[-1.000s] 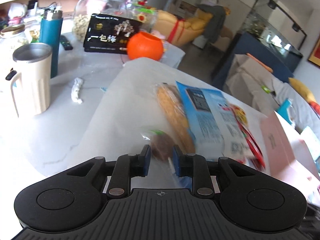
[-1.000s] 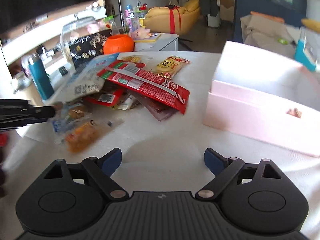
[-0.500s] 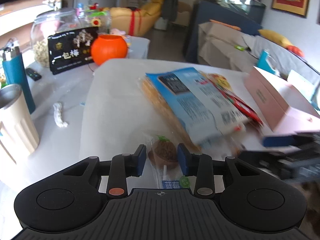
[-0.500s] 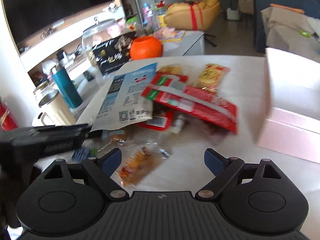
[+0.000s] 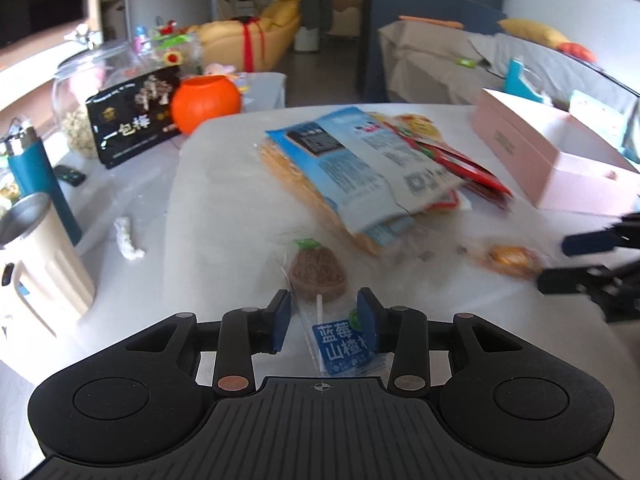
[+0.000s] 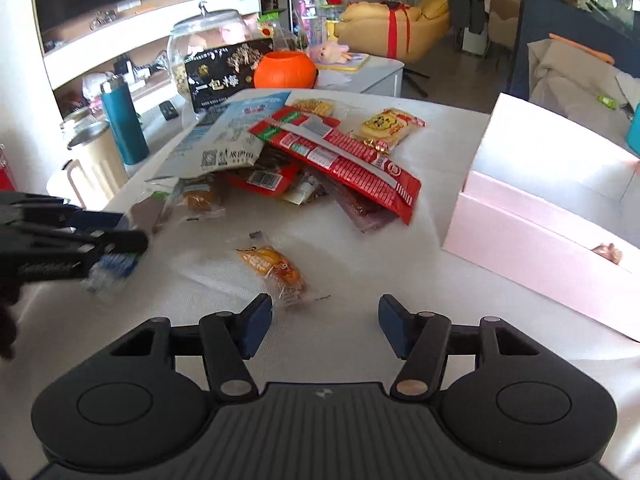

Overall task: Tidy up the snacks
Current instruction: 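Grasp the blueberry lollipop with the left tool while the right tool grasps an orange snack packet, then carry both snacks over the pink box and open both tools to drop them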

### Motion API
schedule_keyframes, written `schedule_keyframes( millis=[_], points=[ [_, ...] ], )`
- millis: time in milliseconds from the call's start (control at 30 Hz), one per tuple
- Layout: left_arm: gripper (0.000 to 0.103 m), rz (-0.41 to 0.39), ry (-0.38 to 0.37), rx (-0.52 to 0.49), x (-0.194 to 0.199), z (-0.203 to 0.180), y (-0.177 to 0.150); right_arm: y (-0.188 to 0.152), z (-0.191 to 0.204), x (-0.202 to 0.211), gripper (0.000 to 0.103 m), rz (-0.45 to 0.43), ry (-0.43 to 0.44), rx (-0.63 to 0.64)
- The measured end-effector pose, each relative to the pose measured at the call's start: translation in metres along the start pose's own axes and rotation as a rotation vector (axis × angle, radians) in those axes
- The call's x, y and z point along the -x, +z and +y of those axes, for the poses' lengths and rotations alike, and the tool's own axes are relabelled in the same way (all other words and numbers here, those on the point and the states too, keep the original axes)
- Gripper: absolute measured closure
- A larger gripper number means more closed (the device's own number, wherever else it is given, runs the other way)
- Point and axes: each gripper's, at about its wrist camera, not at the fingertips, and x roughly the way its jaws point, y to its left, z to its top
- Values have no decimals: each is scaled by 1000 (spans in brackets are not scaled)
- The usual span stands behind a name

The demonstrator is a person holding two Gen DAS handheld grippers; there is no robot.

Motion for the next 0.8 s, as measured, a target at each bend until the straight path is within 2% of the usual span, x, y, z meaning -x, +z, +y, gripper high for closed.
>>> schedule_keyframes(
  millis=[133, 233, 300, 333, 367, 500, 633, 700, 800],
  points=[
    [60, -8, 3, 13, -16, 6, 15, 9, 6, -3, 43, -30, 18, 20],
    [60, -20, 19, 23, -25, 14, 21, 19, 15, -21, 44, -4, 45, 25],
    [60, -29, 20, 28, -28, 20, 23, 21, 18, -28, 53, 15, 30, 16],
    [61, -33, 10, 29, -28, 22, 23, 20, 20, -26, 70, 8, 25, 23],
    [64, -34, 4, 28, -26, 23, 21, 19, 20, -23, 79, 18, 35, 30],
    [73, -15, -36, -25, -3, 12, 4, 5, 9, 1, 79, 6, 39, 14],
    [73, 27, -155, -64, 26, -5, -17, -13, -16, 21, 79, 16, -17, -22],
    [72, 39, -187, -42, 36, -7, -20, -20, -28, 27, 78, 22, -49, -49],
    [71, 5, -149, 58, 42, 1, -13, -26, -39, 30, 78, 22, -79, -75]
  ],
)
